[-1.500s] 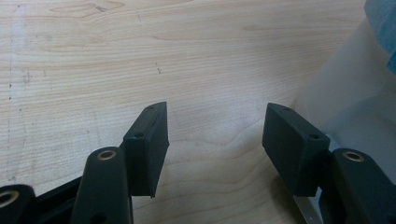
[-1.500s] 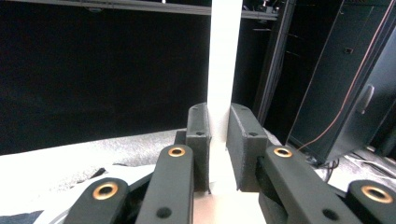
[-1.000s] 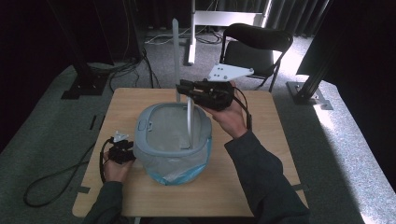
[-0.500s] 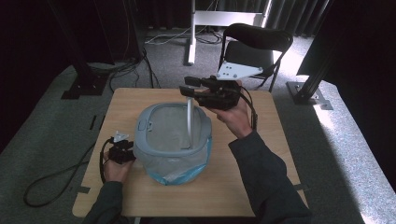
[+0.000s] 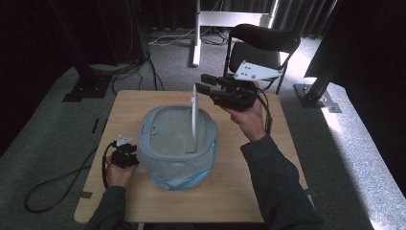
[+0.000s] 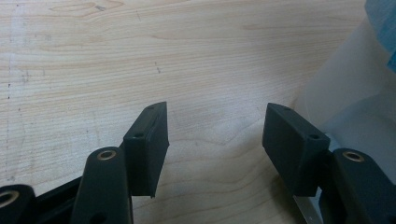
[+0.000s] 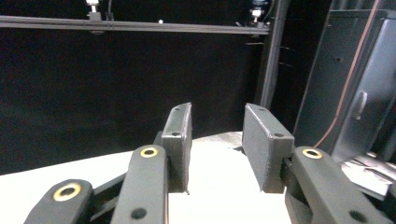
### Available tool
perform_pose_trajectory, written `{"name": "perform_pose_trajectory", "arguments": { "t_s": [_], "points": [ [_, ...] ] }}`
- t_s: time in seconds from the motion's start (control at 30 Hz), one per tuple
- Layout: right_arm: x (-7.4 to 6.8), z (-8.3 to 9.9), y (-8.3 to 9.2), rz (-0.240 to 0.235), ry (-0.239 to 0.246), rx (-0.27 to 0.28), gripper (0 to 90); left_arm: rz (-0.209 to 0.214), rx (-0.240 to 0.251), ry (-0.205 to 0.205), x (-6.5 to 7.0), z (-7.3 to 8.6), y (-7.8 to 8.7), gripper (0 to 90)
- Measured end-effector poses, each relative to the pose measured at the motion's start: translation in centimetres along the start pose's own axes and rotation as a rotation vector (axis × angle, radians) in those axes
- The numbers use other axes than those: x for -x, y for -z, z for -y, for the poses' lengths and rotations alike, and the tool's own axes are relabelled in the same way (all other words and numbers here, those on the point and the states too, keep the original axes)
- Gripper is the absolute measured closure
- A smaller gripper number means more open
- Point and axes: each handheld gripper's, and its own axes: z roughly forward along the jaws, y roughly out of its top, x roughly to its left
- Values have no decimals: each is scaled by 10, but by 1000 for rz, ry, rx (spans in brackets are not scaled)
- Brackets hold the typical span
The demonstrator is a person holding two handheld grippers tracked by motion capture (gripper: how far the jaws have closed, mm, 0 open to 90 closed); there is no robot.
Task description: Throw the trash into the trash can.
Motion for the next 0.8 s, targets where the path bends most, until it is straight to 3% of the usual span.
{"name": "perform_pose_trajectory", "arguments": {
  "t_s": [0.47, 0.8],
  "points": [
    [9, 11, 11, 71, -10, -8, 640, -1, -1, 0, 0, 0, 0, 411],
    [11, 22, 10, 69, -19, -38, 640, -1, -2, 0, 0, 0, 0, 411]
  ]
}}
